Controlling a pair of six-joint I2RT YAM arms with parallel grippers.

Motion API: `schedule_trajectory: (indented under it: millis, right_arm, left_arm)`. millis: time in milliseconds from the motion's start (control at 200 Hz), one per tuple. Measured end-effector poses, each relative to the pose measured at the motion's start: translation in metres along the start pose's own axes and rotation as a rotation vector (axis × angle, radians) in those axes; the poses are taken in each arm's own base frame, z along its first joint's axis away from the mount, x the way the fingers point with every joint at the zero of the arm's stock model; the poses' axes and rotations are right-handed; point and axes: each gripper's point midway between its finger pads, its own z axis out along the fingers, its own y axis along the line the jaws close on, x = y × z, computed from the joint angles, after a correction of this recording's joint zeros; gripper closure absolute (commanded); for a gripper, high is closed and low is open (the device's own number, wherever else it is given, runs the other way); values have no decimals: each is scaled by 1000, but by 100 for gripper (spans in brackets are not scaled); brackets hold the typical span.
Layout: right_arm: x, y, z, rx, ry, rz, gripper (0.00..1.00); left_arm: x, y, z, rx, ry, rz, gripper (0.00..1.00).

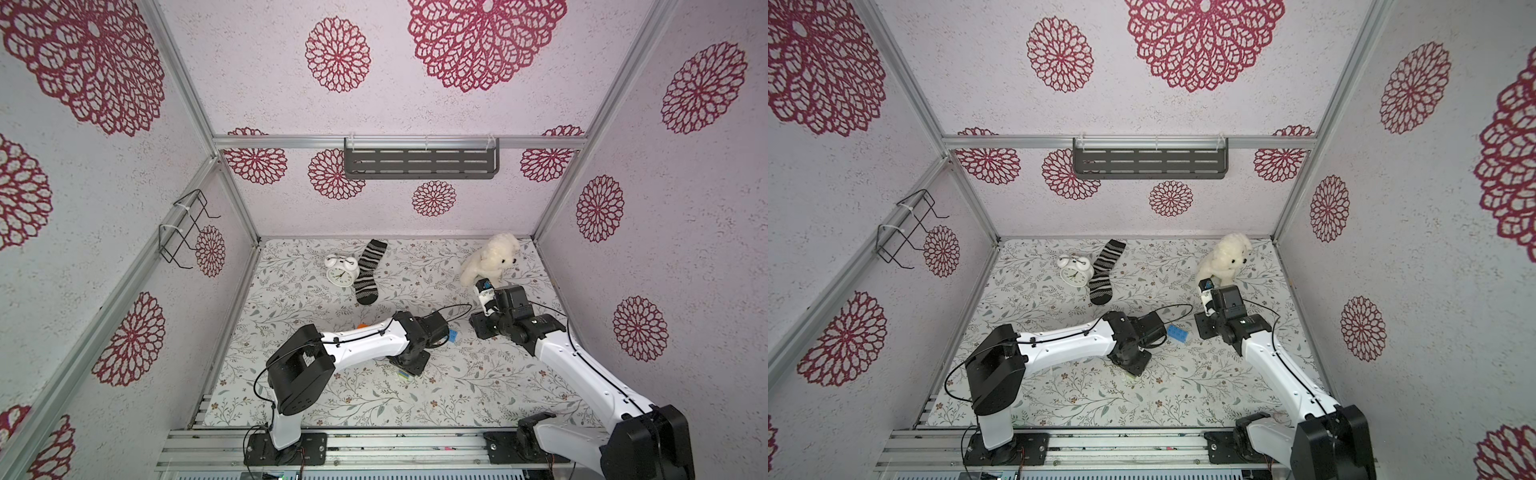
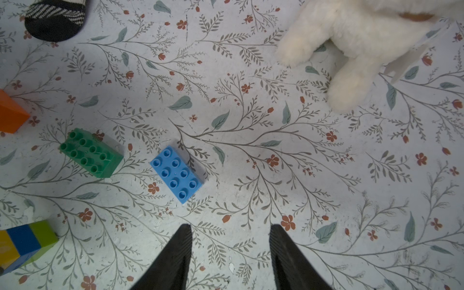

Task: Assemble an ice cream with lego
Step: Assemble the lego brick with the lego brick.

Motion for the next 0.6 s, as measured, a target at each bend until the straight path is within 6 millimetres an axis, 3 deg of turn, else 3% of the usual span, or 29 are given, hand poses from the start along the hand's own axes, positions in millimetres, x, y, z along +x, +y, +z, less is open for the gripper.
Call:
schedule_trajectory:
  millis: [250,600]
  right_arm:
    - [0,0,0,0,0,0,46]
    - [0,0,0,0,0,-1,45]
  left_arm:
    - [1,4,-6,-28,19,15,37]
    - [-8,7,-23,-48,-23,26,19]
